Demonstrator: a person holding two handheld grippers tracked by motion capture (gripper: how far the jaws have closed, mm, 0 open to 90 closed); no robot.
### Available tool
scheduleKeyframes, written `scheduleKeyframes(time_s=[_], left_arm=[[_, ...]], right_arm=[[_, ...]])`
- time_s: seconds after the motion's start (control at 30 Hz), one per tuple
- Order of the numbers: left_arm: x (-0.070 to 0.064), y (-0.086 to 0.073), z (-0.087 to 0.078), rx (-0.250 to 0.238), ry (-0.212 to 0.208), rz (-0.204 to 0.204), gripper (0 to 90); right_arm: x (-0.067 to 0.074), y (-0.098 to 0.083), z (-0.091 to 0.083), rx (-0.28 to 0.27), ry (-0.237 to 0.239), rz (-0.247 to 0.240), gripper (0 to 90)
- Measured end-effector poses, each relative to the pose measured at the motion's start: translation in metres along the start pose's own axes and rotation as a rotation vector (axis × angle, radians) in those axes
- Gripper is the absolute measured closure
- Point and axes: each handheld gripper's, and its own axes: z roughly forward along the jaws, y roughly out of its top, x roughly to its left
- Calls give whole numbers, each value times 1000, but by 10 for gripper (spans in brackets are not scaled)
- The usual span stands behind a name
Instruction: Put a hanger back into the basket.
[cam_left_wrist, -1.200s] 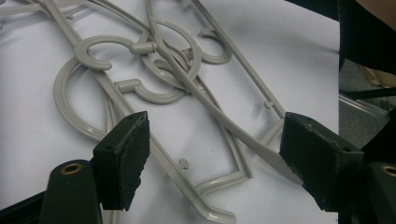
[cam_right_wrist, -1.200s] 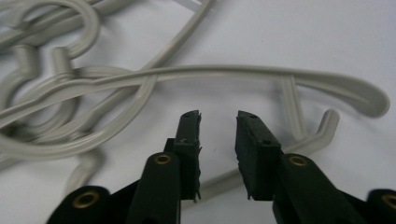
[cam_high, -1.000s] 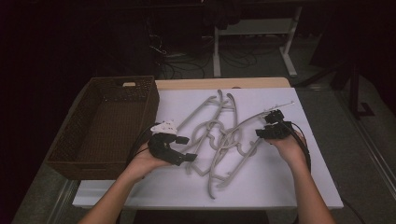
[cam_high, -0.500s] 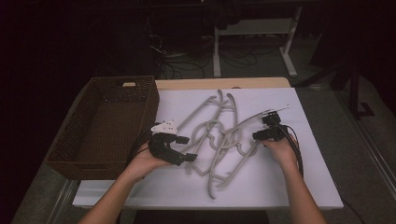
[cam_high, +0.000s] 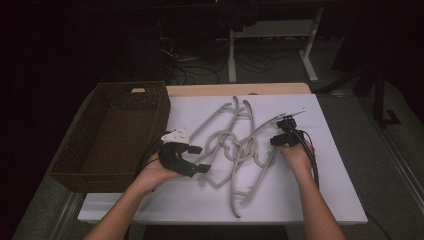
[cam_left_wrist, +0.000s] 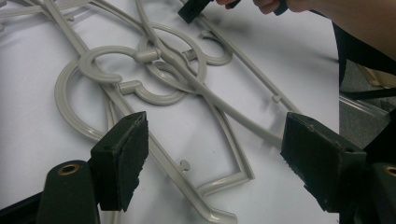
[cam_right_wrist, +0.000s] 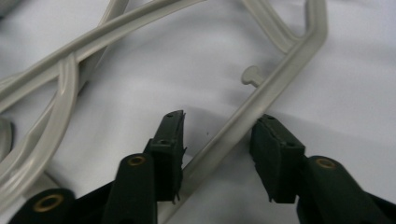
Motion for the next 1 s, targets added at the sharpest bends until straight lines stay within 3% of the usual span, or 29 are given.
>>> scheduleKeyframes(time_s=[0.43, 0.7, 1.0], left_arm=[[0, 0, 0, 1, 2, 2, 232], [0, 0, 1, 4, 1, 2, 232], [0, -1, 2, 5, 0, 3, 232]], right_arm=[[-7, 9, 7, -41, -21, 29, 717], [-11, 10, 7, -62, 5, 38, 788], [-9, 12, -1, -87, 29, -15, 800]])
